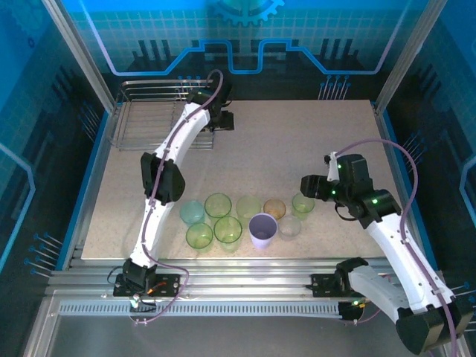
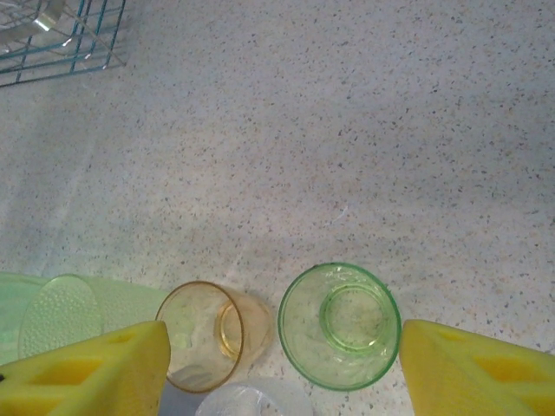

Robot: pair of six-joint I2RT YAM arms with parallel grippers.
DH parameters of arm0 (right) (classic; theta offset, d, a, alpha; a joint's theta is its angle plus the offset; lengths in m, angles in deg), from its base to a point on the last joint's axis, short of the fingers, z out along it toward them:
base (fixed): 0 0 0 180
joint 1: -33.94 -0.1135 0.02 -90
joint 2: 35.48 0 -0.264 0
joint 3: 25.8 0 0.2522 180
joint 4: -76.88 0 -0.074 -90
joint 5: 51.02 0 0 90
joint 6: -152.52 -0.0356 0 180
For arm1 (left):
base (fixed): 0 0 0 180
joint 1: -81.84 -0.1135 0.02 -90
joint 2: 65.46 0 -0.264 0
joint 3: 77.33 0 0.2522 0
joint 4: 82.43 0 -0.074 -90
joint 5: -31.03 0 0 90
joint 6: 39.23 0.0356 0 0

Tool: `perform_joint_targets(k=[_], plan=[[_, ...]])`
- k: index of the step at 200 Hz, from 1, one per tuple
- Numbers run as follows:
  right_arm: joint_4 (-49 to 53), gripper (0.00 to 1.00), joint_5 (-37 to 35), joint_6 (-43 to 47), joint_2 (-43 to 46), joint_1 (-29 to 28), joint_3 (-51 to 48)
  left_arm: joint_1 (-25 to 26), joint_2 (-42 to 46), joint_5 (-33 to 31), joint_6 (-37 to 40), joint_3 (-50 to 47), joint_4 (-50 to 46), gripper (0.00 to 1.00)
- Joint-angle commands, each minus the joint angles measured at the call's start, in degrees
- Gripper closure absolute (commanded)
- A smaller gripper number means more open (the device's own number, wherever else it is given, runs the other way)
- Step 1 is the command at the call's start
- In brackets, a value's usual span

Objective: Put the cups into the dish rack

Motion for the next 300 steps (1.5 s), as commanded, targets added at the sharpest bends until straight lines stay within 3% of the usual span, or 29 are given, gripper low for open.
perform_joint_targets(k=[1,94,143,246,268,300], plan=[[3.2,0.30,-2.7,-1.1,2.1,-1.3,-2.3,0.1,-1.9,-1.1,0.1,2.2,0.8,0.30],[2.9,0.37,-2.8,-1.6,4.3,-1.9,-6.2,-1.1,-5.5,0.3,2.3,6.0,-2.2,0.48],[3.5,0.37,-2.4,-2.4,5.0,-2.0,-6.0,-1.1,-5.7,0.9,3.1,4.2,-2.7,0.70],[6.1,0.38,-3.1,-1.1,7.9,-2.0,-7.3,-1.1,-6.0,-0.8,4.6,1.6,-3.3,0.72],[6.0,0.38,-3.3,-1.0,8.6,-2.0,-8.2,-1.2,-5.9,-0.1,5.2,1.0,-3.3,0.79],[5.4,0.37,-3.2,-0.9,8.1,-2.0,-8.4,-1.0,-4.9,1.5,5.1,-0.4,-3.6,1.00]])
